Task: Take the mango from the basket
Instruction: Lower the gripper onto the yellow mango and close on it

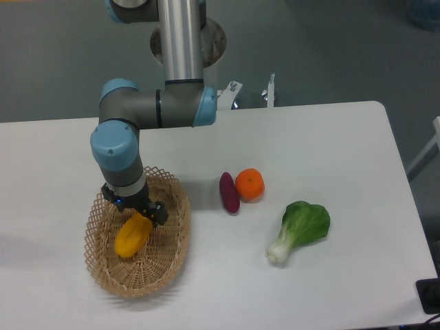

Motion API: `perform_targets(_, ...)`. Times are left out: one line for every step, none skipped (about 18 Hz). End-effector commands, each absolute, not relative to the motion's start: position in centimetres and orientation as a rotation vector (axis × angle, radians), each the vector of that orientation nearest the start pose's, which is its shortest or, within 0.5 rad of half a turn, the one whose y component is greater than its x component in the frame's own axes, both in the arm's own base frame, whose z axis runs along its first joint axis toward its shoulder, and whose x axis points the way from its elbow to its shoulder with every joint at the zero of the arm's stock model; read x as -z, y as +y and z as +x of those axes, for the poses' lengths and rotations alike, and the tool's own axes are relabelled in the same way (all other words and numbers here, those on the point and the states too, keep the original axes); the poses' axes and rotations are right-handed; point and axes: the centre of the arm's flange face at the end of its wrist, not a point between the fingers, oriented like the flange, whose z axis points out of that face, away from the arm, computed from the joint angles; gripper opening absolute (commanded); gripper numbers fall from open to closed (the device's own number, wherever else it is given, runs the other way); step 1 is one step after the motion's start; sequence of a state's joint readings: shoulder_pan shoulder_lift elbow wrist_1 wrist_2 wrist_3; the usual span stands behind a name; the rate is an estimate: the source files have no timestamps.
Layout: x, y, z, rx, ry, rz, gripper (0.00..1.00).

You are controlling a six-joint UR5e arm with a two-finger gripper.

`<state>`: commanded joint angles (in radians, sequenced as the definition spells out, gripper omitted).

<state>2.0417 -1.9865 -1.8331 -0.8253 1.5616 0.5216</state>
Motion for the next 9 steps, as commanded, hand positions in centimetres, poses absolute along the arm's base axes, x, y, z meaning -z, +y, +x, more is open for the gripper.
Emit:
perform_targets(-21.35, 58.06, -14.5, -0.038, 0.067, -3.075, 0.73)
perform_targets(-21.5, 58.17, -14.54, -0.038, 0.053, -3.071, 0.64)
perform_targets(-21.56, 58.22, -14.56, -0.039, 0.05, -3.069, 0.56)
perform_targets(-21.56, 58.21, -14.58, -0.042, 0.05, -3.07, 0.53)
perform_targets(-21.62, 58.26, -14.6, -0.043, 0.05, -3.069, 0.5)
perform_targets(-21.69, 58.3, -14.62, -0.044, 0.05, -3.067, 0.47)
perform_targets(-21.75, 58.35, -14.65, -0.045, 0.05, -3.066, 0.47)
perform_targets(-22.04, 58.41, -14.68, -0.048, 0.05, -3.062, 0.45)
perform_targets(-22.3, 58.46, -14.69, -0.05, 0.05, -3.056, 0.45)
